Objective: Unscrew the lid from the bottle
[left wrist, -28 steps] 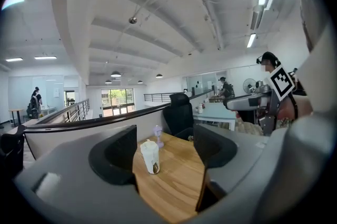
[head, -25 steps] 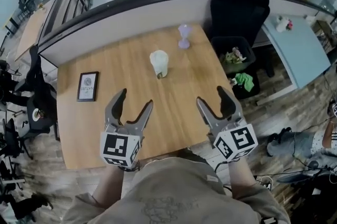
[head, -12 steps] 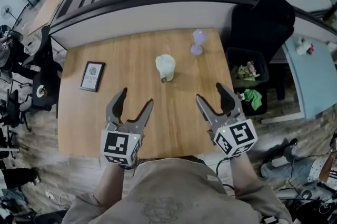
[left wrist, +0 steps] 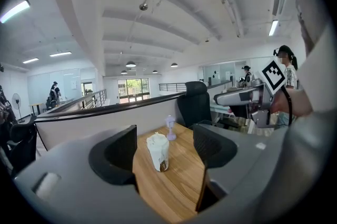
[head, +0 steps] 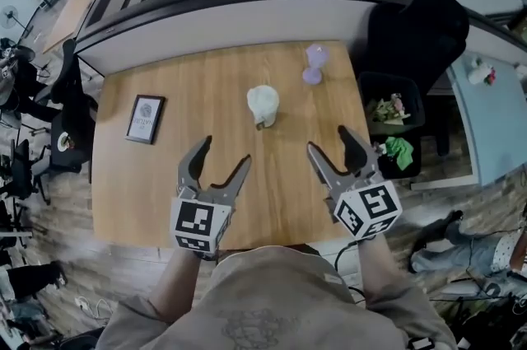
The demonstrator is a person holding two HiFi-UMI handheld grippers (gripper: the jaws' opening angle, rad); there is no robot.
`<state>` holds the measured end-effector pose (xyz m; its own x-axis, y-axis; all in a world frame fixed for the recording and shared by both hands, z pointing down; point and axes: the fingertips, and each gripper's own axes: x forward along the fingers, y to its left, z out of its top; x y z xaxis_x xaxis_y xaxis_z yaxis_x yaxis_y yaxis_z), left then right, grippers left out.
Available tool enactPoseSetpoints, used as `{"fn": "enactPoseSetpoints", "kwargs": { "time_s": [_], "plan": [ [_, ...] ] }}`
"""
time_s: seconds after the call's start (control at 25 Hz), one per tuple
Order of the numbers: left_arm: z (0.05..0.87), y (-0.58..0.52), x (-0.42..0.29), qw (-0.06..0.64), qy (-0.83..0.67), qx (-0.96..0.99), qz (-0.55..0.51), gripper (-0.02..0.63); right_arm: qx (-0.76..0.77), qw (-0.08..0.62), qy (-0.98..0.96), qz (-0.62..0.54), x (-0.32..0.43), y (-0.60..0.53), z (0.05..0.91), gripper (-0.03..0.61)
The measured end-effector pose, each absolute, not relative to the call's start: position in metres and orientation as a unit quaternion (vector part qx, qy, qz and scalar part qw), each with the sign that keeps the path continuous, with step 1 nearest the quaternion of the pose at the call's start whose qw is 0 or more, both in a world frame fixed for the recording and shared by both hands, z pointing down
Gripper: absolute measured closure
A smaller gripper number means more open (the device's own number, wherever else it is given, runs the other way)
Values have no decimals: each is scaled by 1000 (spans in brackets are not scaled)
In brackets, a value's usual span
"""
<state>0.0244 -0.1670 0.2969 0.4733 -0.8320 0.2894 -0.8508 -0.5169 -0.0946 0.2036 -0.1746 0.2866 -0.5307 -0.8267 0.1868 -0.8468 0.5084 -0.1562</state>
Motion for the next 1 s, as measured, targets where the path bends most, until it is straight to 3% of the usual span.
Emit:
{"fn": "enactPoseSetpoints", "kwargs": {
  "time_s": [0.72,1.0],
  "plan": [
    [424,-273,54,68,-449,873,178,235,461,79,-877,108,139,-255,338,290],
    [477,-298,63,83,-429,879,191,183,441,86,-888,98,117,-287,371,290]
  ]
}}
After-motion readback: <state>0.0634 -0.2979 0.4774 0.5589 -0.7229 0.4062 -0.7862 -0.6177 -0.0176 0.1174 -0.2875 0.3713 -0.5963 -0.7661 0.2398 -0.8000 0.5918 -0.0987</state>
